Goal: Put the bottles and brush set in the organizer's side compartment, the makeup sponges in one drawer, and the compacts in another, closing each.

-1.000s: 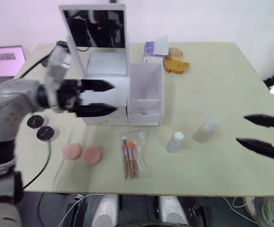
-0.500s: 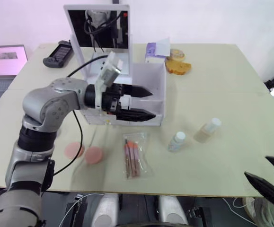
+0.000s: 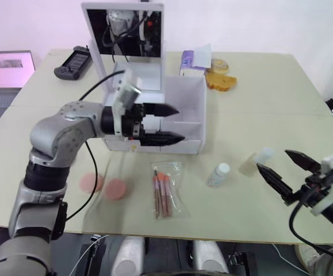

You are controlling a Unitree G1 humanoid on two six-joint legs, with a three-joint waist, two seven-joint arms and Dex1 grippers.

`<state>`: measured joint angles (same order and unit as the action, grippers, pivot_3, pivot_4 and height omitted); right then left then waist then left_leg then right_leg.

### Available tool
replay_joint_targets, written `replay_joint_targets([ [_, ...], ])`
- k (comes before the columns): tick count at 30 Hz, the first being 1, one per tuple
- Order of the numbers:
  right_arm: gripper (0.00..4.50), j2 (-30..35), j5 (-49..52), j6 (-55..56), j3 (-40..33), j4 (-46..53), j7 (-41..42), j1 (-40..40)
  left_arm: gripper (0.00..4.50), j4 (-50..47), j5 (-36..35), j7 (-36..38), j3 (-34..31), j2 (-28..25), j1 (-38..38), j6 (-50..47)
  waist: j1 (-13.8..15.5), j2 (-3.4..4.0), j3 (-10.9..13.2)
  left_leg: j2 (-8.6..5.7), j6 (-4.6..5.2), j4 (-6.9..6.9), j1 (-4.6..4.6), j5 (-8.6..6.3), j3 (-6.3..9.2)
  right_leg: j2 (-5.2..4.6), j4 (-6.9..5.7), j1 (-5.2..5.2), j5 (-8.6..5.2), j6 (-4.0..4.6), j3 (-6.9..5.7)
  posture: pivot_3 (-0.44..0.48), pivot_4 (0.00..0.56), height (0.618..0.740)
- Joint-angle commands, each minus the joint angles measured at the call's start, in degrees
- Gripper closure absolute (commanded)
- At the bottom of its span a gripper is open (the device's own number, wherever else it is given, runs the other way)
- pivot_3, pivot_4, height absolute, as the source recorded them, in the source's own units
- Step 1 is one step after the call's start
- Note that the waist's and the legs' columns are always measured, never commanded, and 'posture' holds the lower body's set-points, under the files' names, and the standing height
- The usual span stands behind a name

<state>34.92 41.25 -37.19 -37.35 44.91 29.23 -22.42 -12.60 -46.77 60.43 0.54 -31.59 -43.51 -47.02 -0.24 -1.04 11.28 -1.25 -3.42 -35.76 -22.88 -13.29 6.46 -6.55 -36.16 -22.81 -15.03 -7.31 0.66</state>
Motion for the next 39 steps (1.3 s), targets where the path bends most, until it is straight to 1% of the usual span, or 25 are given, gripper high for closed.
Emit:
replay_joint_targets([
  [1,0.00,0.5,-2.3,3.2,1.6,-2.3,1.1,1.1,0.06,-4.3,-4.0,-1.7,-3.6,-0.5,0.0,-1.1,-0.1,0.00,0.0,-0.02,0.02,-0.02,0.00,-0.01,-0.01,-0.01,0.02,0.01,0.02,-0.04,0.01,0.000,0.150,0.740],
  [6,0.00,0.6,-5.3,5.7,5.1,-7.2,2.1,3.7,0.06,-6.1,-3.6,-4.1,-4.3,-2.3,1.4,-1.7,-0.6,0.01,0.0,-0.02,0.03,-0.10,0.17,-0.01,-0.04,0.01,-0.05,0.12,0.05,-0.06,0.05,0.000,0.150,0.740],
  [10,0.00,0.0,-6.7,7.1,7.3,-8.3,2.5,4.2,0.06,-6.5,-3.8,-4.5,-4.1,-3.2,1.9,-1.4,-0.5,0.04,0.0,0.01,0.03,-0.11,0.26,-0.01,-0.03,0.05,-0.08,0.17,0.01,0.07,0.06,0.000,0.150,0.740],
  [14,0.00,0.0,-8.7,8.6,10.1,-10.2,2.4,6.4,0.06,-6.6,-2.4,-4.3,-3.1,-3.9,1.6,-0.1,-0.5,0.04,0.0,0.01,0.03,-0.14,0.25,-0.01,-0.06,0.05,-0.07,0.19,0.02,0.07,0.09,0.000,0.150,0.740],
  [15,0.54,-0.1,-9.1,8.9,10.5,-10.7,2.4,6.7,0.00,-6.4,-2.2,-4.4,-3.1,-3.9,1.3,0.1,-0.5,0.04,0.0,0.01,0.03,-0.14,0.26,-0.01,-0.05,0.05,-0.07,0.19,0.01,0.07,0.09,0.000,0.150,0.740],
  [16,0.80,-0.1,-9.5,9.1,10.8,-11.1,2.5,6.9,0.00,-6.2,-2.0,-4.4,-3.2,-4.0,1.0,0.3,-0.5,0.04,0.0,0.01,0.03,-0.14,0.26,-0.01,-0.05,0.05,-0.07,0.19,0.01,0.07,0.08,0.000,0.150,0.740],
  [18,1.70,-0.1,-10.5,10.0,11.2,-12.0,2.5,7.0,0.00,-5.9,-1.7,-4.4,-3.2,-4.1,0.6,0.5,-0.5,0.04,0.0,0.01,0.03,-0.13,0.25,-0.01,-0.05,0.05,-0.07,0.19,0.01,0.06,0.08,0.000,0.150,0.740],
  [33,1.70,-1.3,-11.2,11.6,12.1,-14.2,2.4,9.4,0.00,-6.3,-1.3,-4.2,-2.8,-4.2,0.3,1.4,-0.5,0.04,0.0,0.00,0.03,-0.13,0.25,-0.01,-0.05,0.05,-0.07,0.19,0.03,0.04,0.09,0.000,0.150,0.740],
  [34,2.22,-1.3,-11.2,11.6,12.2,-14.2,2.4,9.5,0.00,-6.4,-1.3,-4.1,-2.9,-4.3,0.3,1.4,-0.5,0.04,0.0,0.00,0.03,-0.13,0.25,-0.01,-0.05,0.06,-0.07,0.19,0.04,0.02,0.09,0.000,0.150,0.740],
  [35,2.50,-1.4,-11.3,11.7,12.3,-14.2,2.3,9.4,0.00,-6.5,-1.2,-4.1,-2.9,-4.5,0.3,1.4,-0.5,0.04,0.0,0.00,0.03,-0.13,0.25,-0.01,-0.05,0.05,-0.07,0.19,0.06,-0.03,0.09,0.000,0.150,0.740],
  [37,3.47,-1.3,-12.0,12.0,12.7,-14.6,2.5,9.3,0.00,-6.6,-1.2,-4.1,-3.1,-4.7,0.3,1.4,-0.5,0.04,0.0,0.00,0.03,-0.13,0.25,-0.01,-0.06,0.06,-0.07,0.19,0.09,-0.09,0.09,0.000,0.150,0.740],
  [38,3.76,-1.5,-12.2,12.2,12.7,-14.8,2.5,9.2,0.00,-6.6,-1.1,-4.2,-3.1,-4.8,0.3,1.5,-0.5,0.04,0.0,0.00,0.03,-0.13,0.26,-0.01,-0.05,0.05,-0.07,0.19,0.09,-0.09,0.09,0.000,0.150,0.740],
  [39,3.76,-1.6,-12.3,12.5,12.9,-15.0,2.5,9.2,0.00,-6.6,-1.1,-4.2,-3.1,-4.8,0.2,1.5,-0.5,0.04,0.0,0.00,0.03,-0.13,0.26,-0.01,-0.05,0.05,-0.07,0.19,0.09,-0.09,0.09,0.000,0.150,0.740],
])
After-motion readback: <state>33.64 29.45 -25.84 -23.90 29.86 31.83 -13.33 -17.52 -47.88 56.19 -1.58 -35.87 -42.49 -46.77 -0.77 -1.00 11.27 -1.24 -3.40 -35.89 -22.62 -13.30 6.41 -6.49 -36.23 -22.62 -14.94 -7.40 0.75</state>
